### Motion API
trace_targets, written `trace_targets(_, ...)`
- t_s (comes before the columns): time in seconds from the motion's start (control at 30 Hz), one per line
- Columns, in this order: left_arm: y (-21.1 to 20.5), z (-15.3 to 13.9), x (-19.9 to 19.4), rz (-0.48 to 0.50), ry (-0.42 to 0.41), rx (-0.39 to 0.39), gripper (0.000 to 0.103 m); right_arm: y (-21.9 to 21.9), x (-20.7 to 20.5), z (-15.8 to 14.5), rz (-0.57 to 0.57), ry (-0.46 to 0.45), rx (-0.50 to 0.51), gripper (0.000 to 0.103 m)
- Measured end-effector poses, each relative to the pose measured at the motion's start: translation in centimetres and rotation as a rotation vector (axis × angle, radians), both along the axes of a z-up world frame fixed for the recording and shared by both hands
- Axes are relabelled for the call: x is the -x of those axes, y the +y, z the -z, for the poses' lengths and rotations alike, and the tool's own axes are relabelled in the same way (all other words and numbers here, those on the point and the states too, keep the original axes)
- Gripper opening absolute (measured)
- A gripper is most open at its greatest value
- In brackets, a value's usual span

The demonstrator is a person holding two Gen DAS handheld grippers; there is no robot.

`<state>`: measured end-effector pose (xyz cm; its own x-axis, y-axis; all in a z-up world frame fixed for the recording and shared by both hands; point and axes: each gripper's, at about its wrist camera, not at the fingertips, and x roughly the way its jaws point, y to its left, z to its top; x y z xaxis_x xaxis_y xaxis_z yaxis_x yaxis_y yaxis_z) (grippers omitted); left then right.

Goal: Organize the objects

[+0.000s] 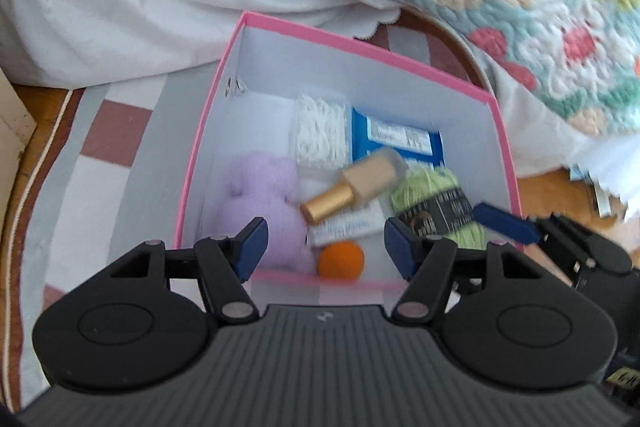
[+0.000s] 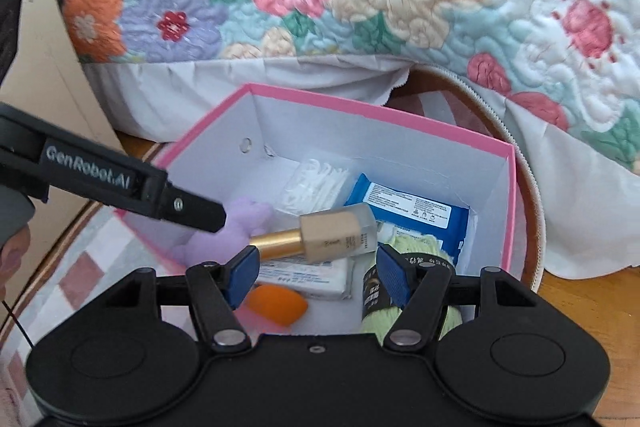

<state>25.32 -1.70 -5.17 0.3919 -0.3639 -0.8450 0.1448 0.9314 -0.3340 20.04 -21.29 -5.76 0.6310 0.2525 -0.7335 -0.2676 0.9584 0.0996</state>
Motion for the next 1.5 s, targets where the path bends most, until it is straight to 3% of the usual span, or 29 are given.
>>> trace_targets(0.3, -0.1, -4.0, 3.5, 0.070, -0.049, -0.039, 0.066, 0.1, 3.6, -4.3, -0.003, -0.048, -0.017, 0.073)
trace_targets(0.53, 0.7, -7.3, 6.0, 0.079, -0.108, -0.058, 0.070, -0.5, 6.3, -7.6, 0.025, -0.057, -0.075, 0.074)
trace_targets(0.73, 2.2, -8.6, 8.1, 0.063, -0.104, -0.073, 0.070, -0.3, 9.2, -9.6, 0.045, -0.095, -0.073, 0.074)
trace_targets(1.2, 4.4, -10.0, 13.8, 0.055, -0.109, -0.131, 0.071, -0.3, 15.2, -10.1, 0.107, -0.059, -0.071, 0.078)
trace_targets(1.5, 4.6, -9.0, 16.1, 0.043, -0.089, -0.139, 0.072, 0.1, 17.4, -8.7, 0.168, -0.030, 0.003, 0.080)
